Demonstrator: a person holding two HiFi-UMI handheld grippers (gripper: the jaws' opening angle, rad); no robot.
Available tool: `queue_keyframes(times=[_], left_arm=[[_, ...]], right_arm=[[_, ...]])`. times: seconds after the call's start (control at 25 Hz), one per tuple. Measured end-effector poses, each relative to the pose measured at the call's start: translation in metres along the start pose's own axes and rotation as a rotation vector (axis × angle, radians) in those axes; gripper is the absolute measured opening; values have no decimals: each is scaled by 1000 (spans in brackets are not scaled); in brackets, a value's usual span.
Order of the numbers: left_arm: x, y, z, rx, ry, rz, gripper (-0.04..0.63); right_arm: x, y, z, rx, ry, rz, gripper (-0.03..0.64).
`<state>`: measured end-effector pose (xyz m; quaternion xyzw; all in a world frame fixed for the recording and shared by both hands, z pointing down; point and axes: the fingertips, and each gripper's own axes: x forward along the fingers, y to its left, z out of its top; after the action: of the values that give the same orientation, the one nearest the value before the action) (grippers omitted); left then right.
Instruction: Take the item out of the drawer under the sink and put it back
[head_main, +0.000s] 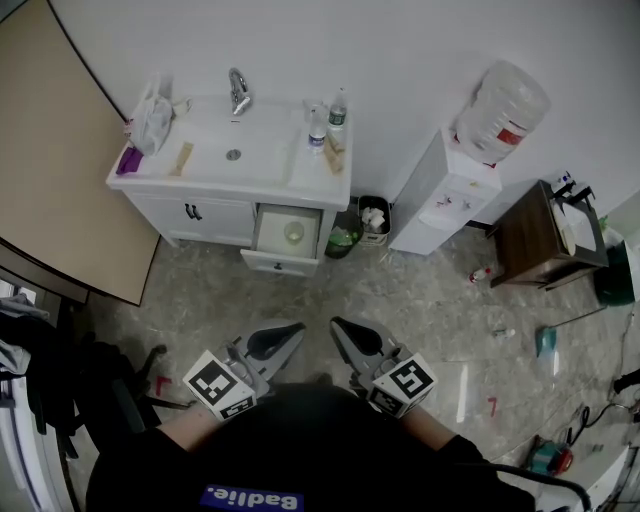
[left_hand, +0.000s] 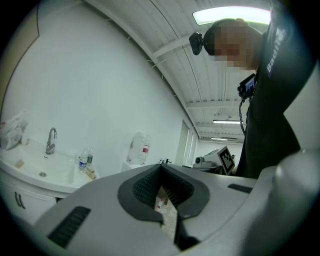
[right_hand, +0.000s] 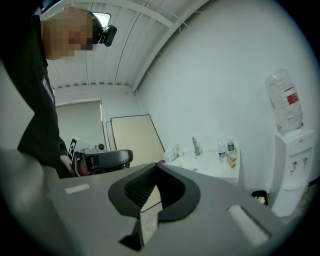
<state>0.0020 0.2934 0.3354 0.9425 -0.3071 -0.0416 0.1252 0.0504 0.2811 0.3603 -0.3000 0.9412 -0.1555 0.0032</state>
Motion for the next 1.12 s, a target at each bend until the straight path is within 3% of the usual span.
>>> queue_keyframes(times=[0.36, 0.52, 0.76, 0.88, 1.12], left_arm=[[23, -5, -4, 38, -25, 101, 6], [26, 15, 0, 45, -26, 123, 5], [43, 71, -5, 45, 16, 77, 6], [49, 116, -4, 70, 41, 54, 5], [56, 201, 11, 49, 65, -13, 5]], right_arm=[[-19, -26, 1, 3, -11, 86, 2], [-14, -46, -5, -29, 33, 49, 2], [35, -77, 2, -1, 33, 9, 2], [71, -96, 3, 28, 42, -37, 2], [142, -128, 11, 46, 56, -116, 2]])
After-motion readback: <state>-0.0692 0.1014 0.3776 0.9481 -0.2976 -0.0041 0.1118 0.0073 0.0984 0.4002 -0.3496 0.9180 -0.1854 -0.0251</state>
